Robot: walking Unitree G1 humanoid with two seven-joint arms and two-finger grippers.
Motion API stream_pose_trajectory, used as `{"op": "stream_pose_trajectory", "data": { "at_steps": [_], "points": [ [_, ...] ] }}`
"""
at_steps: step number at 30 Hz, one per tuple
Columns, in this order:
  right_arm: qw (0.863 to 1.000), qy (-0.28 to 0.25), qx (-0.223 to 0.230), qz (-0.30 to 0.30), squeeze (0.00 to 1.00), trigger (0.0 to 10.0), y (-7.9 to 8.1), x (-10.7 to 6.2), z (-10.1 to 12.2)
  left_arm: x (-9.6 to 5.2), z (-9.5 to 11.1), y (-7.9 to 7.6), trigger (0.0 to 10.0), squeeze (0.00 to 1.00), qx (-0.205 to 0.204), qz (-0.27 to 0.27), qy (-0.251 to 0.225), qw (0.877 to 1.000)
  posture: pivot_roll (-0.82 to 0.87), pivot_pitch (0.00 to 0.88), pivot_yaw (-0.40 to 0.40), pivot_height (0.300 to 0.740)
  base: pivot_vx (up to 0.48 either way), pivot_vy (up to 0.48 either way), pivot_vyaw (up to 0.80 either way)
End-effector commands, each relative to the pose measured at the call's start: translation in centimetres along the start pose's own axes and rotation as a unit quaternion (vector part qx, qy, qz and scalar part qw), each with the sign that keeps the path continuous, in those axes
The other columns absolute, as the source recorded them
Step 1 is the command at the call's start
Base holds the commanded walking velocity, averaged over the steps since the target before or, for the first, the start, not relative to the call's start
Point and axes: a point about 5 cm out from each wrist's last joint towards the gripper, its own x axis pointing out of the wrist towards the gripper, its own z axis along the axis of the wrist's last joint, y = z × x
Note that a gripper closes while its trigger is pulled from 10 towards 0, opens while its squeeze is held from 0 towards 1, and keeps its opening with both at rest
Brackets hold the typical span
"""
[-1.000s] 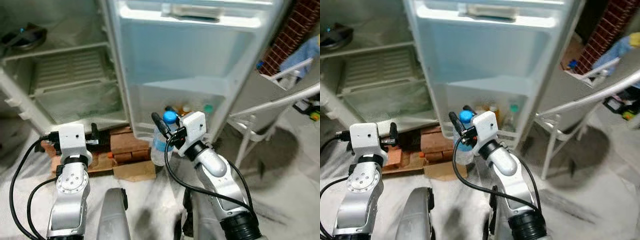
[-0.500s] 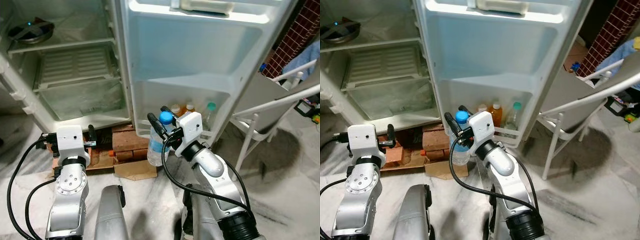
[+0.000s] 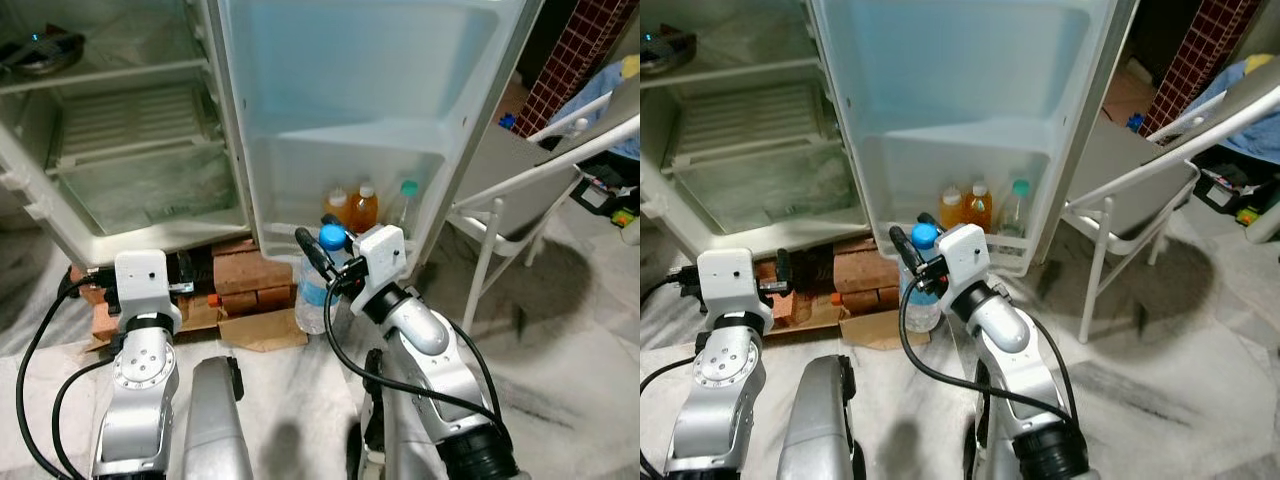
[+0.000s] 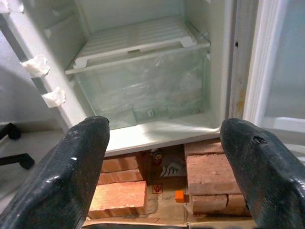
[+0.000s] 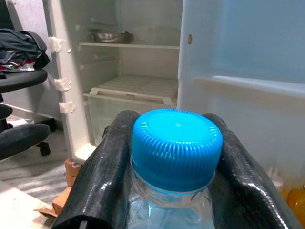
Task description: Restocking fridge
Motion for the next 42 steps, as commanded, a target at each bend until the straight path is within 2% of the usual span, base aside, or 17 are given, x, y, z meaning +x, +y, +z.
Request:
{"op": "stream_pose_trajectory", "data": {
  "at_steps": [1, 15, 42],
  "points": [
    [1.000, -0.022, -0.006, 0.000, 0.00, 10.0, 0.00, 0.21, 0.89, -0.03, -0.11, 0.14, 10.0, 0.00, 0.004, 0.006, -0.001, 1.000, 0.12, 0.086, -0.013, 0.516, 0.255, 0.000, 0.00],
    [1.000, -0.024, -0.006, 0.006, 0.00, 10.0, 0.21, 0.27, 0.98, 0.00, -0.09, 0.10, 10.0, 0.00, 0.002, 0.007, -0.001, 1.000, 0.12, 0.089, -0.014, 0.516, 0.257, 0.000, 0.00],
    [0.999, -0.024, -0.018, 0.019, 0.00, 10.0, 0.39, 0.45, 0.97, 0.35, -0.17, -0.19, 10.0, 0.00, -0.005, 0.012, 0.003, 1.000, 0.12, 0.084, -0.016, 0.516, 0.420, 0.036, 0.00]
  ]
}}
